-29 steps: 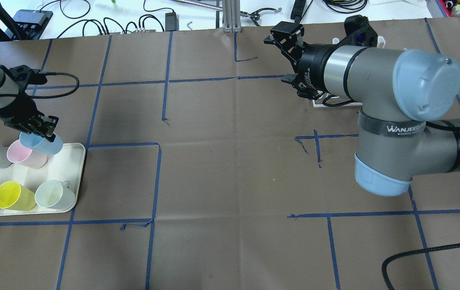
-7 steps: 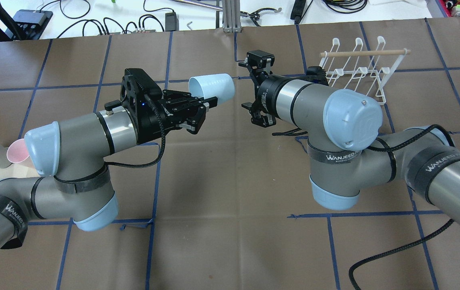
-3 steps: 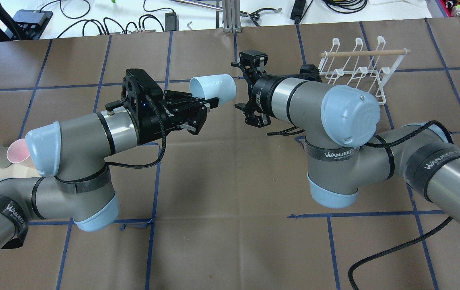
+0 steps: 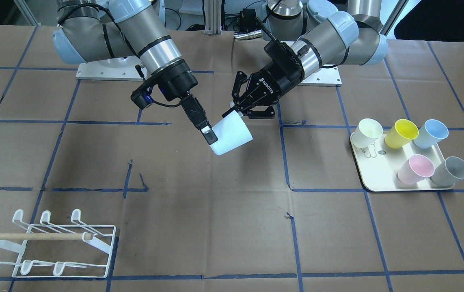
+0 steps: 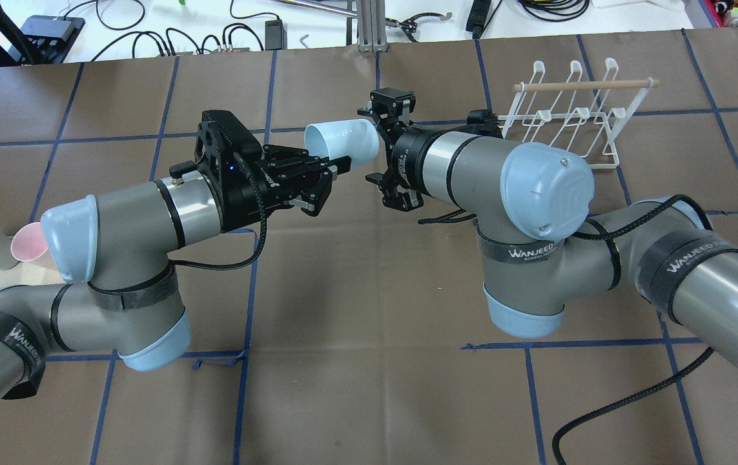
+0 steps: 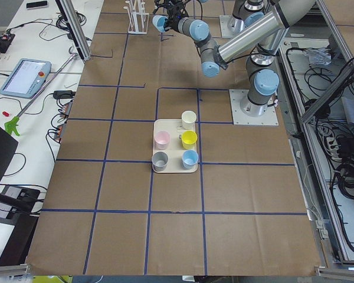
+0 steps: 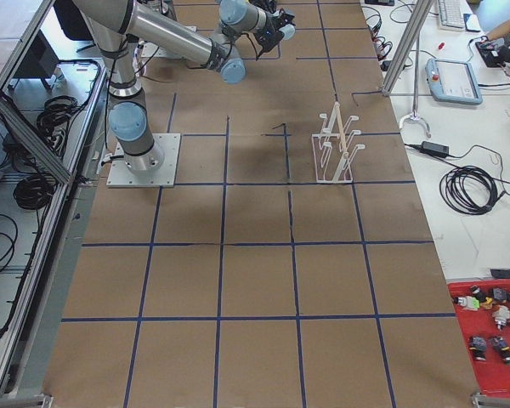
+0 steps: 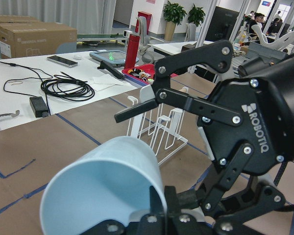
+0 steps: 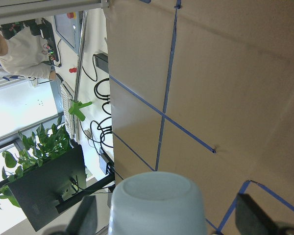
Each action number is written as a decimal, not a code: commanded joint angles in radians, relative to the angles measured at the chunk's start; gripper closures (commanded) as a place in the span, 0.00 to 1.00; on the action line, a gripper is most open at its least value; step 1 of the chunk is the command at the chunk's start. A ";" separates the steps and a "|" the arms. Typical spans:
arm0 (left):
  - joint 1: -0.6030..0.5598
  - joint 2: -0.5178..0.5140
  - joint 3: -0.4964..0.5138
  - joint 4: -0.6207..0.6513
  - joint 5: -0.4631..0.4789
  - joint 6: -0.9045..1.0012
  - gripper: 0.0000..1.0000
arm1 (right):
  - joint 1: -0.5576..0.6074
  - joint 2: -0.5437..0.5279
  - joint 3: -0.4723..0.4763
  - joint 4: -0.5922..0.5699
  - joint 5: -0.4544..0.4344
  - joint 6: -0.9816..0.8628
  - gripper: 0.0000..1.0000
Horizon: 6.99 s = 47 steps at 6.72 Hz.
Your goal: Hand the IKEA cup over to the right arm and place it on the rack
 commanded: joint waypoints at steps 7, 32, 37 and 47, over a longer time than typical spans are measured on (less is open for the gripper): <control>0.000 0.007 0.000 0.000 0.000 -0.002 0.94 | 0.030 0.022 -0.042 0.023 -0.002 0.000 0.05; 0.025 0.044 0.718 -1.743 0.919 -0.373 0.01 | -0.416 0.336 -0.237 -0.467 -0.131 -1.494 0.88; 0.029 0.079 0.706 -1.736 0.920 -0.344 0.01 | -0.463 0.460 -0.262 -0.544 -0.129 -1.552 0.87; 0.603 0.381 0.212 -1.506 0.936 0.362 0.01 | -0.422 0.517 -0.250 -0.581 -0.154 -1.593 0.33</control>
